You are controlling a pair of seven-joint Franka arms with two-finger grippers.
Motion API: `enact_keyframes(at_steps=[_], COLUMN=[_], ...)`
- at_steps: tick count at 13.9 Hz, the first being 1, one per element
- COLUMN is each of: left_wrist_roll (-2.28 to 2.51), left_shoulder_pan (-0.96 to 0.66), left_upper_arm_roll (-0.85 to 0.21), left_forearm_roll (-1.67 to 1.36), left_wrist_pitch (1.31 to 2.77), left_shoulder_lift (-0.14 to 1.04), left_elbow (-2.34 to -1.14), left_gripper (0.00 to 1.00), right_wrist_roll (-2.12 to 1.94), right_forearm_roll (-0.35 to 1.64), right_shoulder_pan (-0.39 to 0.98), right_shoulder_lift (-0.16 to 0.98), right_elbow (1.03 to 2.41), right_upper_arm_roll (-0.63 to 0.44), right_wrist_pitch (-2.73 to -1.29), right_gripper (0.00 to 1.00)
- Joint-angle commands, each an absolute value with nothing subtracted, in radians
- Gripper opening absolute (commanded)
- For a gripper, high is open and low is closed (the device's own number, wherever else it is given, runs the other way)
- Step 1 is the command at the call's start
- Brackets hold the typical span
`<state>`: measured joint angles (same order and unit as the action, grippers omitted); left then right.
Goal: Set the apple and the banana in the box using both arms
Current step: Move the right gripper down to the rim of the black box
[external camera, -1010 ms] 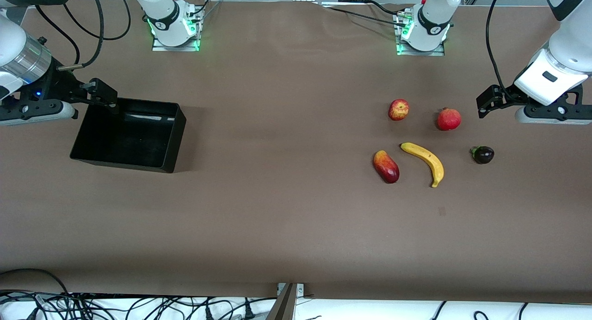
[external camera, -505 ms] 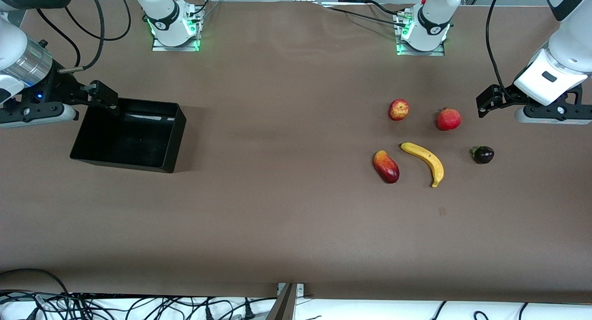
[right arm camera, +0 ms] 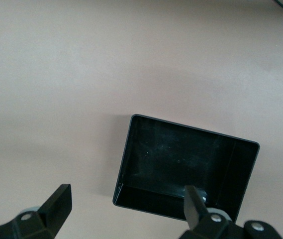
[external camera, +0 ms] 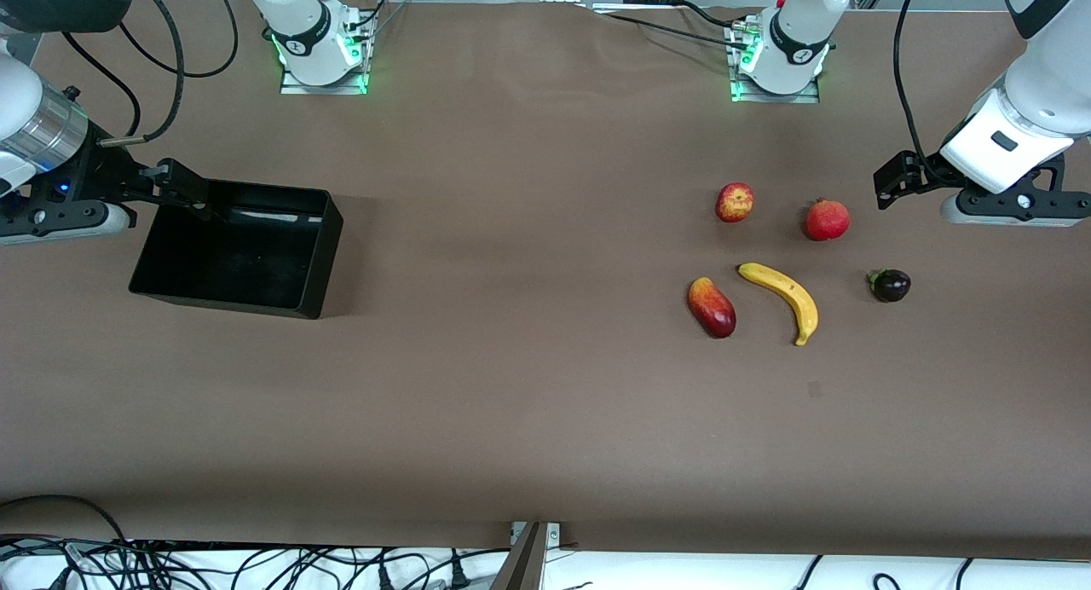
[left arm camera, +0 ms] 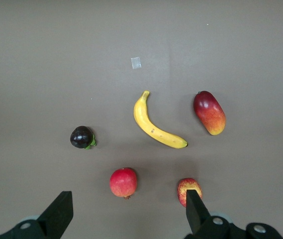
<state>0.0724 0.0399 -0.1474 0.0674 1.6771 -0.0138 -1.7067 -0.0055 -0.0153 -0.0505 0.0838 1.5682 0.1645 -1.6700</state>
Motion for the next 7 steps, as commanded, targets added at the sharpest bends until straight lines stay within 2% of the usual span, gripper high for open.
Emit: enact_keyframes(at_steps=[1,4,7], left_wrist_roll=[0.072,0.072,0.072], left_shoulder_pan=[0.038,0.037,0.037], left_upper_arm_roll=[-0.150,-0.150,-0.150], left_forearm_roll=[0.069,0.069,0.069], left_wrist_pitch=[1.661,1.661,1.660], left_shoulder_lift=[-0.011,-0.005,-0.005], left_elbow=[-1.683,-1.677,-1.677], left_gripper=[1.00,1.00,1.00], right_wrist_roll=[-0.028,-0.026,-0.047], right_forearm_roll=[-0.058,-0.135,-0.175], right_shoulder_pan=[-0.057,-0.060,-0.066], right_shoulder_lift=[0.098,0.129,0.198], right_elbow=[1.568,1.574,1.566], right_upper_arm_roll=[0.164,0.160,0.095], right_wrist_pitch=[-1.649,-1.623,-1.624], right_gripper=[1.00,1.00,1.00])
